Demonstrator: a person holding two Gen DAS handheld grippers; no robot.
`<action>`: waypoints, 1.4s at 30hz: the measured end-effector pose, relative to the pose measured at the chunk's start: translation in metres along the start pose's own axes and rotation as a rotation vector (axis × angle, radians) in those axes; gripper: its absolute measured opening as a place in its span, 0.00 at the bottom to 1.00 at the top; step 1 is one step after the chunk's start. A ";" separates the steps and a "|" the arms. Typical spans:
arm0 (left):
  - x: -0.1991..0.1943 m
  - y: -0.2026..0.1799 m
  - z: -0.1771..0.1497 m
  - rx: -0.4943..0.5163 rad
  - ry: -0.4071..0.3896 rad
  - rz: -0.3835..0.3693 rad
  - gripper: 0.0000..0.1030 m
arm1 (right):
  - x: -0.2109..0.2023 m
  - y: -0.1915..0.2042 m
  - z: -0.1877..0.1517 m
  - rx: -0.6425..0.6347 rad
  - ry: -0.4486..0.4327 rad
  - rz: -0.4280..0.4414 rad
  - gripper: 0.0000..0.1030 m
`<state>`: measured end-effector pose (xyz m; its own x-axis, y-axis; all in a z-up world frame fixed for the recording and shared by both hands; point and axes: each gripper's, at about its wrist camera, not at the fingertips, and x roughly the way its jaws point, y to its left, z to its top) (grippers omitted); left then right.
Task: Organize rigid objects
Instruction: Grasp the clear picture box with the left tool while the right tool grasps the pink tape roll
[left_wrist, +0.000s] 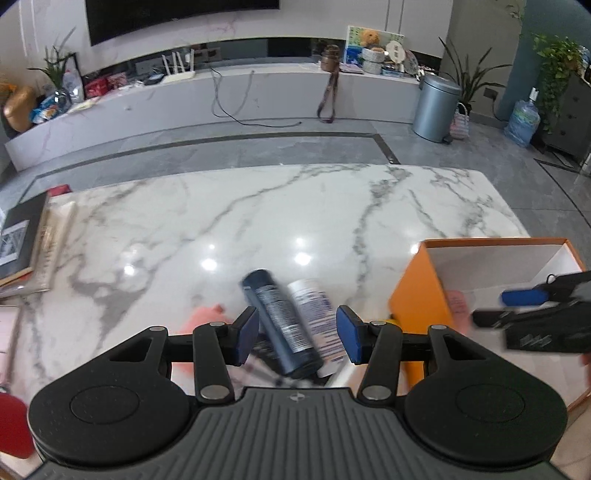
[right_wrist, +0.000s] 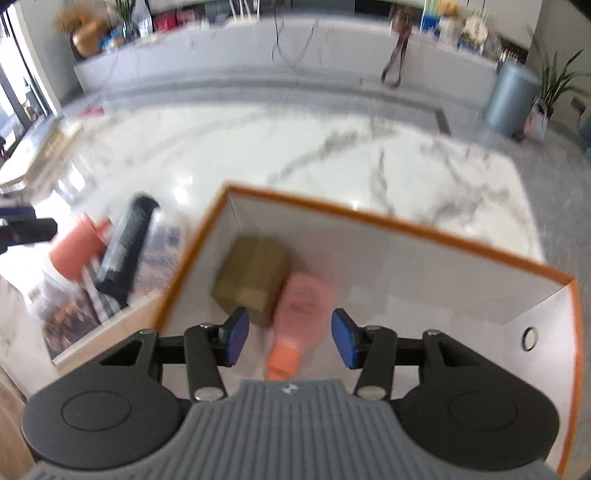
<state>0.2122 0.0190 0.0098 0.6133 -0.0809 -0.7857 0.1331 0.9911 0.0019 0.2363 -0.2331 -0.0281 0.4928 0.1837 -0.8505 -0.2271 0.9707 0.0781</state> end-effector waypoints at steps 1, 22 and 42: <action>-0.004 0.006 -0.002 -0.001 -0.001 0.003 0.56 | -0.008 0.003 0.000 0.004 -0.026 0.004 0.49; 0.028 0.109 -0.072 -0.328 0.225 0.062 0.71 | 0.018 0.160 -0.006 -0.173 0.021 0.253 0.49; 0.065 0.127 -0.078 -0.509 0.222 0.066 0.59 | 0.076 0.188 -0.001 -0.207 0.111 0.245 0.39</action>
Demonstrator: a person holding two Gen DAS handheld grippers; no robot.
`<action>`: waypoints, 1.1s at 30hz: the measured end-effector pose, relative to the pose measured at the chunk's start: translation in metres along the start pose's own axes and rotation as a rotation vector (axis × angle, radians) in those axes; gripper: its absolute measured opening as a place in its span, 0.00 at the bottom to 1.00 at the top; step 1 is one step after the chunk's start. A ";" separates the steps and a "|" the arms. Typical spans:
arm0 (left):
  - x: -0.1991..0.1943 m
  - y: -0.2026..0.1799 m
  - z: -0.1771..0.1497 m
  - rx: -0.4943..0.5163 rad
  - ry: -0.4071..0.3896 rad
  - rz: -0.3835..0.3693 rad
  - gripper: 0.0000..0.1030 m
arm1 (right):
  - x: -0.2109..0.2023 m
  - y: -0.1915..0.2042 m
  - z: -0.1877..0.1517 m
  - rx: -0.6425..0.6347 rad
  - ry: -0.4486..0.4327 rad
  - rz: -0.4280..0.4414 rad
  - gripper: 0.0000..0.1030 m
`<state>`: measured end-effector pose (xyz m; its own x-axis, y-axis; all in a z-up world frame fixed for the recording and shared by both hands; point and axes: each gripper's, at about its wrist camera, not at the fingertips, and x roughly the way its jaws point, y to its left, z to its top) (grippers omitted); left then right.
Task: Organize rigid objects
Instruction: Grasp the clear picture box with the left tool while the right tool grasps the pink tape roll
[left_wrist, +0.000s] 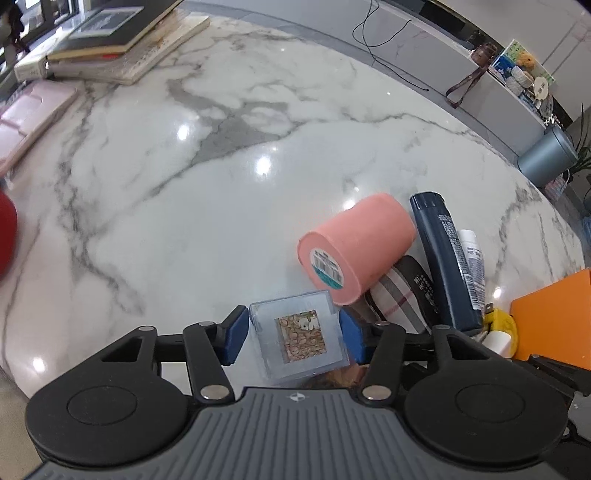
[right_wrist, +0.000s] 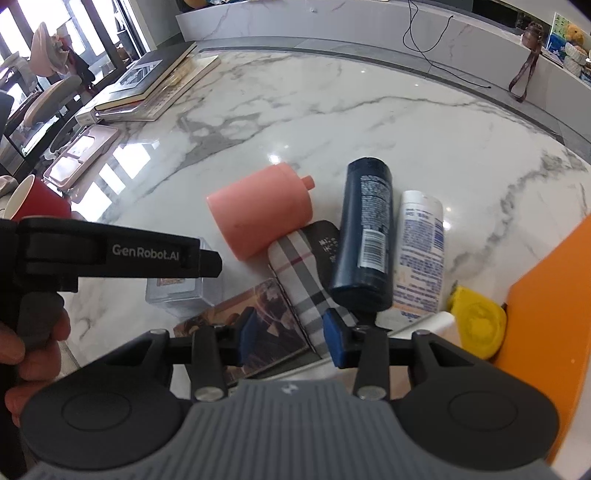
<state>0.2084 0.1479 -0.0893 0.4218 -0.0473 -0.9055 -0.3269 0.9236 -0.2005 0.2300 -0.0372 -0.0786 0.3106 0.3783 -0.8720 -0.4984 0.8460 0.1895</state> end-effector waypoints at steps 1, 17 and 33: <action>0.000 0.000 0.002 0.016 -0.005 0.007 0.58 | 0.001 0.001 0.002 0.002 0.000 0.000 0.39; 0.005 0.036 0.022 -0.064 -0.195 0.072 0.56 | 0.032 -0.005 0.056 0.386 -0.059 0.058 0.51; 0.001 0.063 0.022 -0.137 -0.252 0.088 0.55 | 0.069 0.028 0.095 0.267 0.060 0.011 0.62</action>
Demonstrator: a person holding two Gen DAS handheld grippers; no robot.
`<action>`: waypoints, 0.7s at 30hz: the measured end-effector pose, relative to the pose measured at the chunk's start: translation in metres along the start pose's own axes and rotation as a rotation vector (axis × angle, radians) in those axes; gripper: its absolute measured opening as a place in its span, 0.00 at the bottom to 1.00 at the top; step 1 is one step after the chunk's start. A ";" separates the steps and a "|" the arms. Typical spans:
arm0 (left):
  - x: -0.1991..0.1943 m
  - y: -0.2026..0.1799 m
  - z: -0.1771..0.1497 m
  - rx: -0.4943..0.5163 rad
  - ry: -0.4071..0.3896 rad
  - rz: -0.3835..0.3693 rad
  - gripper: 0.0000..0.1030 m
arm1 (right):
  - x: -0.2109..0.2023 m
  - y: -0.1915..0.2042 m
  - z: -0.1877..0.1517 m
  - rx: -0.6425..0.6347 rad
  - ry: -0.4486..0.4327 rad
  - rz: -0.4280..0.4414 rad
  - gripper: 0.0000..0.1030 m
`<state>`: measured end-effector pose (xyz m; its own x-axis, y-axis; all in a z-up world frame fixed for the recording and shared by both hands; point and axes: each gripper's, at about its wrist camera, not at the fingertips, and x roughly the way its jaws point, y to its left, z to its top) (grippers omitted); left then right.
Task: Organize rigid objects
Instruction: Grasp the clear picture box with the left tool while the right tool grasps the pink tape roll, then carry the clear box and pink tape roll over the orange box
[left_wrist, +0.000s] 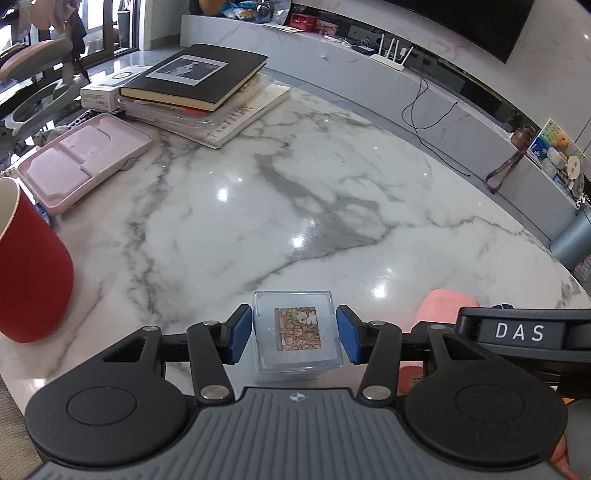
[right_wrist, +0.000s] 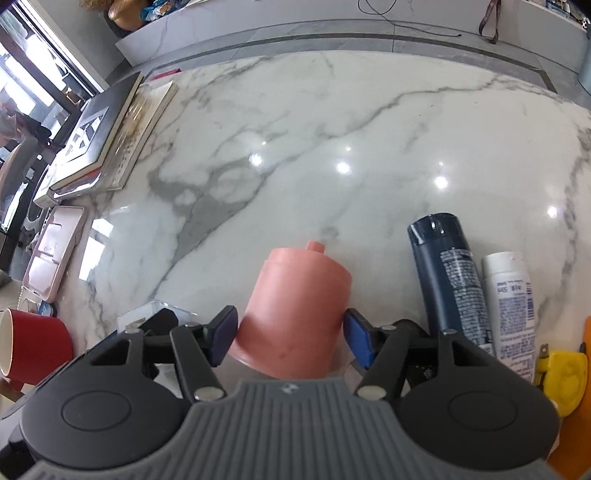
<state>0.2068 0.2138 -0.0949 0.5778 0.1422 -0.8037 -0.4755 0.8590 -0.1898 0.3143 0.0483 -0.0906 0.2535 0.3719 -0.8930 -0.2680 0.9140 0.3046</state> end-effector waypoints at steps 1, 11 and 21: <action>0.001 0.000 0.000 0.006 0.005 0.012 0.56 | 0.003 -0.001 0.000 0.004 0.015 0.003 0.62; 0.010 0.003 -0.005 0.013 0.061 0.038 0.55 | 0.010 -0.002 -0.012 -0.068 0.054 0.013 0.55; -0.001 -0.003 -0.004 0.057 0.034 -0.034 0.52 | -0.038 -0.001 -0.025 -0.165 -0.037 0.037 0.55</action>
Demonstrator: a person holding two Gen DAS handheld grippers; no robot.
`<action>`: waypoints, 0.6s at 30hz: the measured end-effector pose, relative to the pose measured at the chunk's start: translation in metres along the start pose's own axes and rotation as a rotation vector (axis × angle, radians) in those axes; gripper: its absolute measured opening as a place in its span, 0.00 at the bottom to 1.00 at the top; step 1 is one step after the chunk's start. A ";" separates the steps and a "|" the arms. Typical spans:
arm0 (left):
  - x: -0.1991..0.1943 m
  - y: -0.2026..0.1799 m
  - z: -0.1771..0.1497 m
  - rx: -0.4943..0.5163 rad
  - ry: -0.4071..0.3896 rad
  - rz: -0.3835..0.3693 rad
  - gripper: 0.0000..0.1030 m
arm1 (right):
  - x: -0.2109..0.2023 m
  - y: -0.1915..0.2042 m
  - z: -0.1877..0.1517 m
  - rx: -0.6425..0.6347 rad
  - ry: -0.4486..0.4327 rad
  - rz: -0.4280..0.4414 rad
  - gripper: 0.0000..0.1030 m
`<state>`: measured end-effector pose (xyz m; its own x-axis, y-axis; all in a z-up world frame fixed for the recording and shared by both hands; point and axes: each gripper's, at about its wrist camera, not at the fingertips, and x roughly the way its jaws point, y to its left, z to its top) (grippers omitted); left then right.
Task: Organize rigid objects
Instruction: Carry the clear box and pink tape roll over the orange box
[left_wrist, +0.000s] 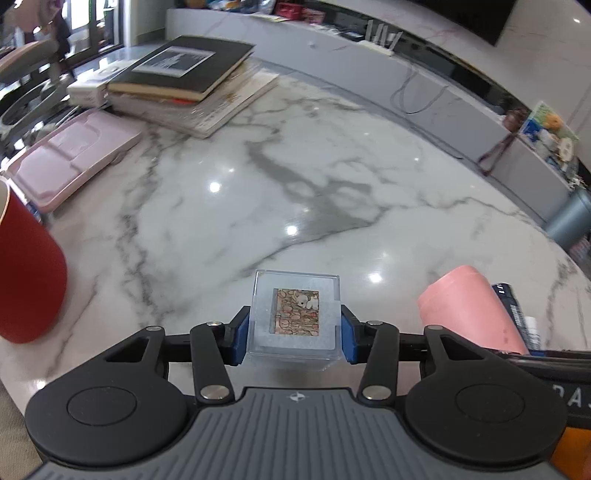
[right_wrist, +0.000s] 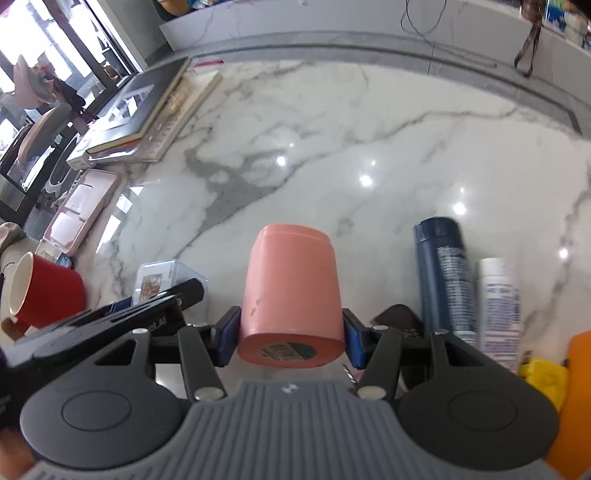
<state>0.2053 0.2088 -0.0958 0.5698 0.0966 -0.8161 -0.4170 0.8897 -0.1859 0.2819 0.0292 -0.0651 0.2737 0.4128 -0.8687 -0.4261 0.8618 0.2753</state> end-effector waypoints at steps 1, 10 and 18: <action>-0.003 -0.003 0.000 0.016 -0.005 -0.005 0.52 | -0.006 -0.001 -0.002 -0.011 -0.008 -0.003 0.55; -0.048 -0.035 -0.015 0.086 0.005 -0.132 0.52 | -0.062 -0.023 -0.030 -0.049 -0.059 -0.028 0.55; -0.103 -0.090 -0.031 0.189 -0.014 -0.286 0.52 | -0.135 -0.056 -0.066 -0.070 -0.140 -0.055 0.55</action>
<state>0.1621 0.1053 -0.0118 0.6552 -0.1633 -0.7376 -0.1016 0.9484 -0.3003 0.2122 -0.0937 0.0097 0.4140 0.4072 -0.8141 -0.4645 0.8637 0.1957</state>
